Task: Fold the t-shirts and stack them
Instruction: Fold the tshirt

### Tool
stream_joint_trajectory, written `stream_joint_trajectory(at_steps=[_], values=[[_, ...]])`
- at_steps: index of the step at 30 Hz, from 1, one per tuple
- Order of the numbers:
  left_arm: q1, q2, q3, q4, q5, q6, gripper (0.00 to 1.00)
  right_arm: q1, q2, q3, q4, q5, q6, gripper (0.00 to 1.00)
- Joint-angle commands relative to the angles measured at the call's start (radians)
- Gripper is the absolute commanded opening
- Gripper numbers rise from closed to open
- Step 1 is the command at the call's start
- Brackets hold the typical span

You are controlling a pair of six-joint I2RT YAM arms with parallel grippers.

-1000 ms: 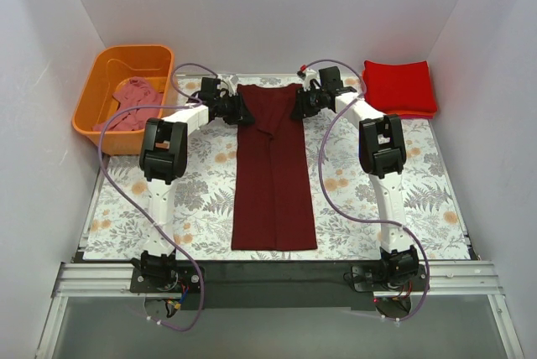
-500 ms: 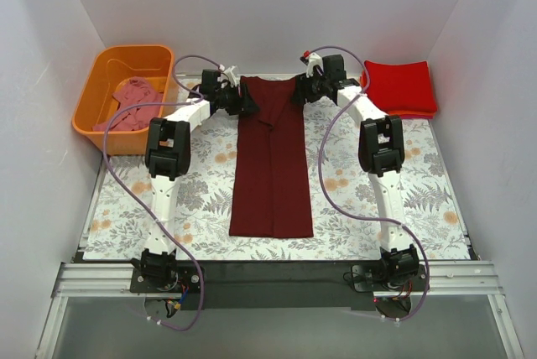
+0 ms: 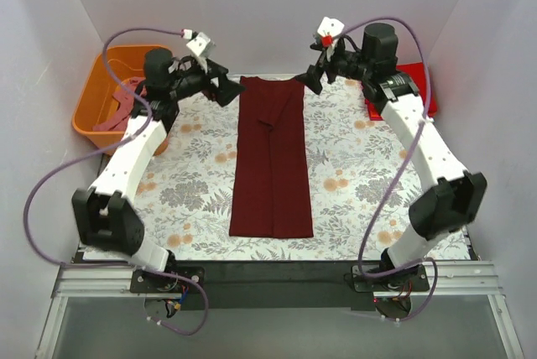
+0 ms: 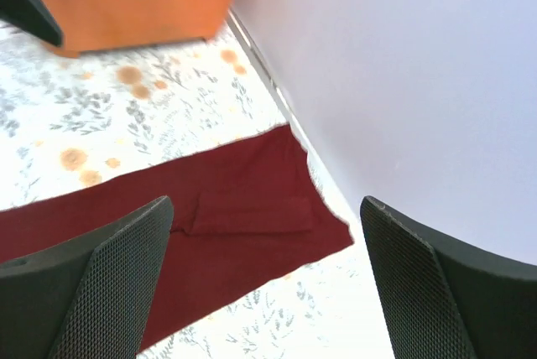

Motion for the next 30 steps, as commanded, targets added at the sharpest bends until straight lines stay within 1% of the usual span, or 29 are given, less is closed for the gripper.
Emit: stream_joint_trajectory(at_steps=[1, 2, 3, 4, 5, 6, 7, 8, 9, 10, 11, 12, 13, 14, 15, 16, 17, 18, 19, 21, 22, 23, 25, 30], values=[[0.000, -0.142, -0.170, -0.120, 0.068, 0.245, 0.82, 0.013, -0.093, -0.113, -0.121, -0.082, -0.207, 0.98], [0.000, -0.185, -0.207, -0.161, 0.096, 0.346, 0.82, 0.051, -0.116, -0.142, -0.241, -0.070, -0.241, 0.98], [-0.003, -0.260, -0.296, -0.244, 0.110, 0.405, 0.82, 0.077, -0.160, -0.170, -0.318, -0.049, -0.329, 0.98], [-0.006, -0.308, -0.348, -0.266, 0.114, 0.452, 0.82, 0.103, -0.185, -0.204, -0.372, -0.027, -0.363, 0.98], [-0.006, -0.355, -0.405, -0.278, 0.116, 0.506, 0.82, 0.161, -0.213, -0.306, -0.411, -0.006, -0.391, 0.98], [-0.011, -0.397, -0.475, -0.284, 0.110, 0.525, 0.82, 0.189, -0.278, -0.371, -0.448, 0.013, -0.428, 0.98], [-0.011, -0.484, -0.587, -0.327, 0.118, 0.572, 0.81, 0.217, -0.315, -0.438, -0.446, 0.045, -0.452, 0.99], [-0.014, -0.521, -0.650, -0.370, 0.130, 0.638, 0.80, 0.273, -0.352, -0.519, -0.442, 0.062, -0.472, 0.98], [-0.031, -0.569, -0.704, -0.405, 0.147, 0.770, 0.77, 0.310, -0.407, -0.636, -0.434, 0.085, -0.488, 0.98], [-0.046, -0.651, -0.755, -0.450, 0.148, 0.811, 0.76, 0.346, -0.429, -0.696, -0.422, 0.142, -0.499, 0.97], [-0.066, -0.701, -0.857, -0.456, 0.145, 0.841, 0.76, 0.419, -0.446, -0.744, -0.411, 0.169, -0.503, 0.96], [-0.116, -0.744, -0.899, -0.456, 0.136, 0.888, 0.76, 0.448, -0.466, -0.832, -0.396, 0.213, -0.511, 0.92], [-0.145, -0.811, -0.942, -0.447, 0.130, 0.905, 0.75, 0.474, -0.474, -0.868, -0.349, 0.238, -0.516, 0.91], [-0.178, -0.837, -1.001, -0.438, 0.115, 0.914, 0.75, 0.516, -0.478, -0.897, -0.324, 0.255, -0.508, 0.89], [-0.243, -0.859, -1.032, -0.410, 0.098, 0.913, 0.73, 0.531, -0.472, -0.934, -0.304, 0.263, -0.500, 0.84], [-0.270, -0.879, -1.054, -0.395, 0.061, 0.910, 0.72, 0.545, -0.463, -0.942, -0.287, 0.264, -0.491, 0.82], [-0.296, -0.879, -1.092, -0.377, 0.041, 0.901, 0.70, 0.571, -0.452, -0.950, -0.279, 0.269, -0.471, 0.79], [-0.333, -0.874, -1.105, -0.354, 0.027, 0.888, 0.67, 0.582, -0.432, -0.957, -0.267, 0.278, -0.461, 0.74], [-0.345, -0.849, -1.111, -0.312, 0.009, 0.859, 0.63, 0.591, -0.423, -0.972, -0.244, 0.283, -0.454, 0.72], [-0.385, -0.807, -1.113, -0.275, -0.010, 0.830, 0.59, 0.611, -0.409, -0.986, -0.224, 0.289, -0.439, 0.69], [-0.399, -0.755, -1.106, -0.249, -0.019, 0.821, 0.57, 0.616, -0.406, -0.994, -0.216, 0.284, -0.433, 0.65], [-0.413, -0.732, -1.103, -0.243, -0.033, 0.813, 0.53, 0.623, -0.408, -1.005, -0.212, 0.277, -0.431, 0.63], [-0.436, -0.677, -1.096, -0.226, -0.039, 0.819, 0.50, 0.637, -0.412, -1.022, -0.207, 0.267, -0.410, 0.59], [-0.460, -0.652, -1.120, -0.176, -0.050, 0.850, 0.48, 0.668, -0.418, -1.071, -0.181, 0.260, -0.359, 0.57]])
